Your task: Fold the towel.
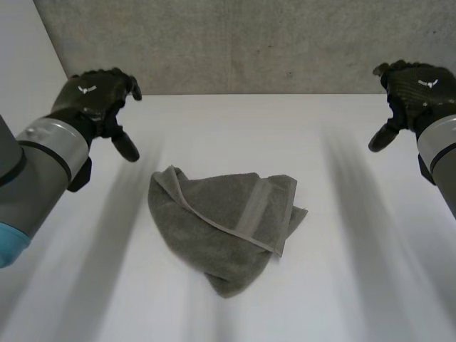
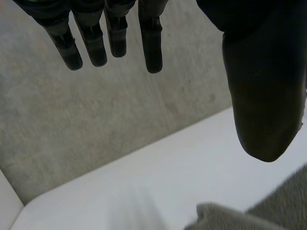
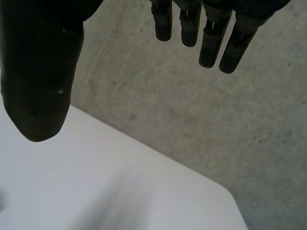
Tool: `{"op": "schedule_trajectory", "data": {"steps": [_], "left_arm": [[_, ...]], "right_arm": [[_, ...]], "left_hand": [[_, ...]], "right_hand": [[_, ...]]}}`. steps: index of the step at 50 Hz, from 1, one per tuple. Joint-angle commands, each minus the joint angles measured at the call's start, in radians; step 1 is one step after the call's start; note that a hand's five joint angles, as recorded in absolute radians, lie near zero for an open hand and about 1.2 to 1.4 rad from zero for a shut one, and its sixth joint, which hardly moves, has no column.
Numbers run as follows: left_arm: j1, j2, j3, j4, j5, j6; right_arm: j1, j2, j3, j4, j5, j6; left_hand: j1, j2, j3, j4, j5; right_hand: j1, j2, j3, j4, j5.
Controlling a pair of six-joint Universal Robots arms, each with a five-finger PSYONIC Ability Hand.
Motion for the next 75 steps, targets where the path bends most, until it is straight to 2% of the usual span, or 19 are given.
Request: {"op": "schedule_trajectory", "data": {"steps": [1,8,36,41,42,44,45,47,48,50,53,57,61,68,69,70,72,73,75], "left_arm": [[-0.003,0.041,0.038,-0.007,0.002,-0.039],[-0.006,0.049,0.116,-0.098,-0.001,-0.043],[0.004,0.032,0.086,-0.116,0.019,-0.036],[0.021,-0.044,0.045,-0.042,0.134,-0.027],[0.021,-0.045,0.044,-0.042,0.134,-0.027],[0.069,-0.106,0.023,-0.002,0.212,-0.021],[0.069,-0.106,0.023,-0.002,0.212,-0.021],[0.099,-0.19,0.018,0.022,0.29,-0.013],[0.099,-0.19,0.018,0.023,0.291,-0.013],[0.119,-0.27,0.027,0.027,0.352,0.013],[0.126,-0.339,0.035,0.033,0.395,0.072],[0.132,-0.394,0.047,0.033,0.407,0.151],[0.129,-0.452,0.063,0.044,0.412,0.246],[0.126,-0.499,0.072,0.112,0.406,0.273],[0.124,-0.505,0.074,0.128,0.406,0.272],[0.124,-0.505,0.074,0.128,0.406,0.272],[0.118,-0.509,0.077,0.153,0.407,0.269],[0.118,-0.509,0.077,0.153,0.407,0.269],[0.113,-0.509,0.078,0.17,0.413,0.269]], "right_arm": [[0.008,-0.022,-0.087,0.093,0.002,-0.008],[0.009,-0.014,-0.227,0.265,-0.003,0.003],[0.037,-0.012,-0.222,0.27,-0.018,0.003],[0.144,-0.011,-0.126,0.267,-0.136,0.005],[0.144,-0.011,-0.126,0.267,-0.137,0.005],[0.208,0.021,-0.08,0.262,-0.184,0.014],[0.209,0.021,-0.08,0.262,-0.184,0.014],[0.273,0.082,-0.051,0.244,-0.196,0.047],[0.273,0.083,-0.05,0.244,-0.196,0.048],[0.325,0.138,-0.023,0.207,-0.196,0.096],[0.365,0.193,0.005,0.16,-0.195,0.13],[0.391,0.248,0.019,0.1,-0.193,0.141],[0.409,0.329,0.022,0.0,-0.172,0.14],[0.414,0.423,0.003,-0.074,-0.101,0.132],[0.413,0.44,-0.001,-0.077,-0.089,0.126],[0.413,0.44,-0.001,-0.077,-0.089,0.126],[0.413,0.462,-0.023,-0.077,-0.087,0.121],[0.413,0.462,-0.023,-0.077,-0.087,0.121],[0.409,0.463,-0.041,-0.077,-0.095,0.123]], "left_hand": [[-0.061,-0.056,-0.057,-0.062,-0.045],[-0.056,-0.05,-0.051,-0.056,-0.04],[-0.009,-0.003,-0.004,-0.009,0.007],[-0.041,-0.035,-0.037,-0.042,-0.025],[-0.041,-0.035,-0.037,-0.042,-0.025],[-0.044,-0.038,-0.04,-0.045,-0.028],[-0.044,-0.038,-0.04,-0.045,-0.028],[-0.047,-0.041,-0.043,-0.048,-0.031],[-0.047,-0.041,-0.043,-0.048,-0.031],[-0.047,-0.041,-0.043,-0.048,-0.031],[-0.047,-0.041,-0.043,-0.048,-0.031],[-0.047,-0.041,-0.043,-0.048,-0.031],[-0.038,-0.032,-0.034,-0.039,-0.022],[0.012,0.018,0.016,0.011,0.028],[0.105,0.111,0.109,0.104,0.121],[0.106,0.112,0.11,0.105,0.122],[0.348,0.354,0.353,0.348,0.364],[0.35,0.355,0.354,0.349,0.366],[0.68,0.685,0.684,0.679,0.696]], "right_hand": [[-0.053,-0.061,-0.064,-0.072,-0.054],[-0.053,-0.061,-0.064,-0.072,-0.054],[-0.053,-0.061,-0.064,-0.072,-0.054],[-0.053,-0.061,-0.064,-0.072,-0.054],[-0.053,-0.061,-0.064,-0.072,-0.054],[-0.053,-0.061,-0.064,-0.072,-0.054],[-0.053,-0.061,-0.064,-0.072,-0.054],[-0.053,-0.061,-0.064,-0.072,-0.054],[-0.053,-0.061,-0.064,-0.072,-0.054],[-0.053,-0.061,-0.064,-0.072,-0.054],[-0.053,-0.061,-0.064,-0.072,-0.054],[-0.053,-0.061,-0.064,-0.072,-0.054],[0.091,0.084,0.081,0.073,0.091],[0.344,0.337,0.334,0.326,0.344],[0.455,0.447,0.444,0.436,0.454],[0.456,0.448,0.445,0.437,0.455],[0.824,0.816,0.813,0.806,0.823],[0.826,0.818,0.815,0.807,0.825],[1.144,1.136,1.134,1.126,1.143]]}}
